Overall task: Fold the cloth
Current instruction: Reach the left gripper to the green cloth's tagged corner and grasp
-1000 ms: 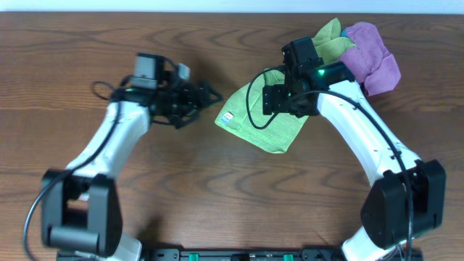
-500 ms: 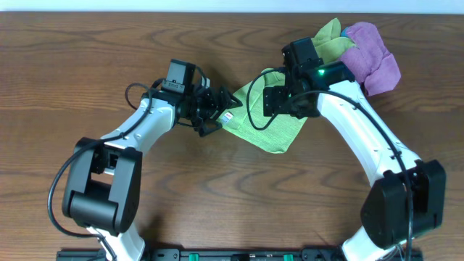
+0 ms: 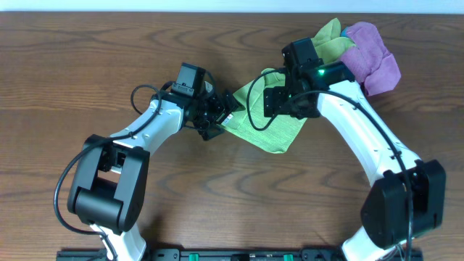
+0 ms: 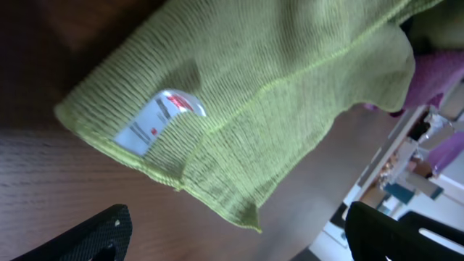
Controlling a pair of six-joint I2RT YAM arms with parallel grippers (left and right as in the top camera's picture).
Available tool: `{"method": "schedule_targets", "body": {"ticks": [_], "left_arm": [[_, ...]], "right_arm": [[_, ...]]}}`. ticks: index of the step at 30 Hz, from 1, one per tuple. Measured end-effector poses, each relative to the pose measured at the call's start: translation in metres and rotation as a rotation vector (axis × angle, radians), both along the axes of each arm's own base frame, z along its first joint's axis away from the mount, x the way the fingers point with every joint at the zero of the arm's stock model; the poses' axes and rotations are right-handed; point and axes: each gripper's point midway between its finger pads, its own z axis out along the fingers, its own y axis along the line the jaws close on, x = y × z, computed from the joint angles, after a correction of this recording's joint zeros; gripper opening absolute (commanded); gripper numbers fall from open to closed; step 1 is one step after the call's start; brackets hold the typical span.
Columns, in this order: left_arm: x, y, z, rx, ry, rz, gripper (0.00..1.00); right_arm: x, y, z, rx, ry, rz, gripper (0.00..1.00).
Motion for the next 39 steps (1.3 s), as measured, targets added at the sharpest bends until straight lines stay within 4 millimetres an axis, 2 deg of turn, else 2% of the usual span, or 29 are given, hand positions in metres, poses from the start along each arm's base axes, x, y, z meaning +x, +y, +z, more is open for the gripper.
{"method": "schedule_targets", "body": {"ticks": [7, 16, 30, 32, 37, 39], "left_arm": [[0.010, -0.002, -0.001, 0.009, -0.040, 0.020, 0.95], [0.008, -0.008, -0.029, 0.014, 0.026, 0.036, 0.95], [0.010, -0.016, -0.022, -0.031, 0.019, 0.031, 0.95], [0.010, -0.017, -0.023, -0.022, 0.015, 0.031, 0.99], [0.011, -0.021, -0.025, 0.002, -0.011, 0.033, 0.57], [0.014, -0.023, -0.025, 0.006, -0.031, 0.035, 0.30]], "right_arm": [[0.000, 0.000, 0.000, 0.000, 0.000, 0.000, 0.89], [0.000, 0.000, 0.000, -0.001, 0.001, 0.000, 0.89], [0.000, 0.000, 0.000, -0.001, 0.001, 0.000, 0.87], [0.000, 0.000, 0.000, 0.000, 0.001, 0.000, 0.86], [0.000, 0.000, 0.000, -0.001, 0.001, 0.001, 0.85], [0.000, 0.000, 0.000, -0.001, 0.001, 0.003, 0.85]]}}
